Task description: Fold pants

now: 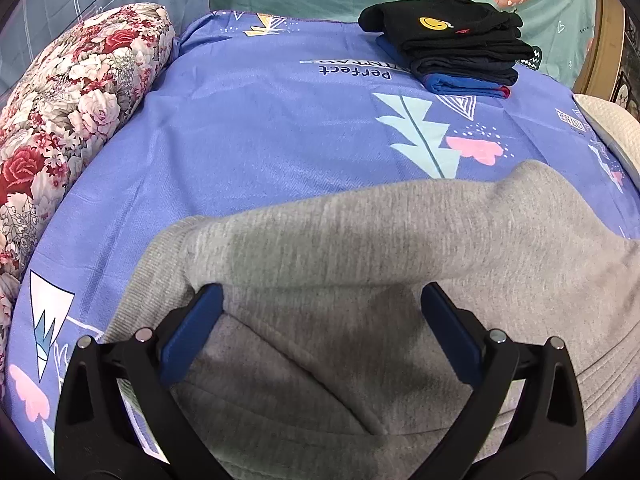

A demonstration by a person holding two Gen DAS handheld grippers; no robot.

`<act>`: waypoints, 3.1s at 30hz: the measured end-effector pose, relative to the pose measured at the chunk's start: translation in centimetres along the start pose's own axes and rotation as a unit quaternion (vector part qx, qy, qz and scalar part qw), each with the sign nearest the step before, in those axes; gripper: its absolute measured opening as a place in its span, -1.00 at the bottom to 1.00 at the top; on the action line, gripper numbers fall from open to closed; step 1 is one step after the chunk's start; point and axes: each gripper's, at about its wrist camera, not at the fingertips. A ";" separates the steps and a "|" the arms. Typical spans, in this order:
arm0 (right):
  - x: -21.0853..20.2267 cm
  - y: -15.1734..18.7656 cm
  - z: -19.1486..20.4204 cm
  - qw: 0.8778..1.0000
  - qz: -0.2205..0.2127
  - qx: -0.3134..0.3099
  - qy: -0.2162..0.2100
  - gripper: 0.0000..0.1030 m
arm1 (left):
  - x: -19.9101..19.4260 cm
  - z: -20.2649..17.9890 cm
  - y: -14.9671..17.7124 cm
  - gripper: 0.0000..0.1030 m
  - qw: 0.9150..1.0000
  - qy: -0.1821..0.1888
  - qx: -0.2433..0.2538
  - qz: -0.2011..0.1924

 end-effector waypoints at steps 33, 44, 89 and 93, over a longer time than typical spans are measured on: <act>4.5 10.0 28.7 0.875 0.021 -0.484 0.017 0.08 | -0.4 0.7 0.2 0.96 0.999 0.040 -0.013 -0.013; 9.4 7.7 28.1 0.873 0.072 -0.461 0.140 -0.57 | -0.4 0.7 0.2 0.96 0.999 0.044 -0.015 -0.015; 9.2 8.7 34.9 0.858 0.030 -0.509 0.066 -0.48 | -0.6 1.1 0.3 0.96 0.998 0.058 -0.020 -0.022; 14.9 11.1 34.2 0.838 0.082 -0.529 0.103 -0.15 | -0.5 0.9 0.3 0.96 0.998 0.056 -0.019 -0.021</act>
Point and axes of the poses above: each gripper's, at about its wrist camera, not at the fingertips, and x roughly the way its jaws point, z to its left, y to its underside, and after that the axes turned 15 degrees about z, right-handed
